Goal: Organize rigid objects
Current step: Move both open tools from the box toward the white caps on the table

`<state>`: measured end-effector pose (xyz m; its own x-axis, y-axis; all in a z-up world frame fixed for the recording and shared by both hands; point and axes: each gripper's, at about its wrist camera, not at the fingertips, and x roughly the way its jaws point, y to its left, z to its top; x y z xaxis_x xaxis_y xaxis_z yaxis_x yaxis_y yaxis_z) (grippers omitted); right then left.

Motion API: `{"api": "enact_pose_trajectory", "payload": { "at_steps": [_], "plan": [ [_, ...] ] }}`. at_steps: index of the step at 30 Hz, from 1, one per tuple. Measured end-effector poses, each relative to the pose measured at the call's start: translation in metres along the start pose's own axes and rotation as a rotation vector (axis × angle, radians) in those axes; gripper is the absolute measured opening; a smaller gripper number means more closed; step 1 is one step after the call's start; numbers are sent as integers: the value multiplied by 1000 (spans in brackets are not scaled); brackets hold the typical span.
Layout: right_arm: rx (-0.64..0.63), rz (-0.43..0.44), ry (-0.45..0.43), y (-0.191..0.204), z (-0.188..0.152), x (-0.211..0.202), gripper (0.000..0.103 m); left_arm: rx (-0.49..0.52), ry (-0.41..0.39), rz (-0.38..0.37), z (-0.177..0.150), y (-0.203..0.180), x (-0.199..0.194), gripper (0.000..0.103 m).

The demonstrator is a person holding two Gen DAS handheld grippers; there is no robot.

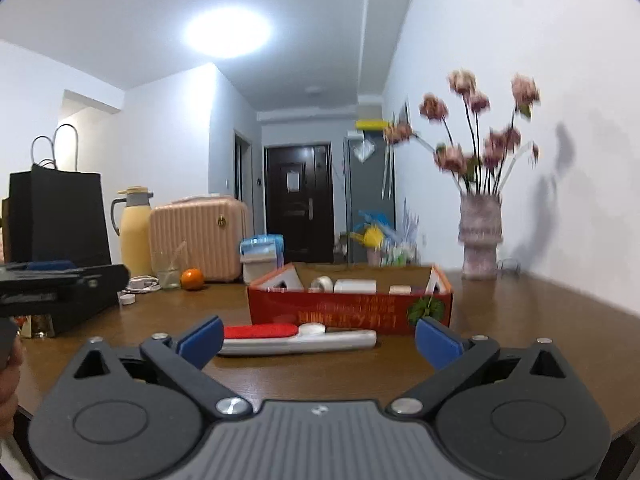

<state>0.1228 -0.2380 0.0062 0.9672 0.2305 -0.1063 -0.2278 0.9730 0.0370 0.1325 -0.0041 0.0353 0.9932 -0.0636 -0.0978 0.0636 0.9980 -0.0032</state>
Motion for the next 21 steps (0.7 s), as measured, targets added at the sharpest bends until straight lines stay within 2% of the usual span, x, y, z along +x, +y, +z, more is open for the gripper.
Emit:
{"api": "enact_pose_trajectory", "payload": {
  "at_steps": [4, 9, 14, 21],
  "plan": [
    [8, 2, -15, -1, 3, 2, 103, -16, 14, -7, -3, 2, 6, 103],
    [16, -9, 43, -6, 1, 22, 102, -18, 52, -8, -11, 5, 24, 103],
    [23, -13, 97, -9, 2, 50, 102, -16, 101, -11, -15, 9, 55, 102],
    [51, 13, 166, -15, 8, 105, 97, -38, 202, -76, -4, 20, 117, 92]
  ]
}}
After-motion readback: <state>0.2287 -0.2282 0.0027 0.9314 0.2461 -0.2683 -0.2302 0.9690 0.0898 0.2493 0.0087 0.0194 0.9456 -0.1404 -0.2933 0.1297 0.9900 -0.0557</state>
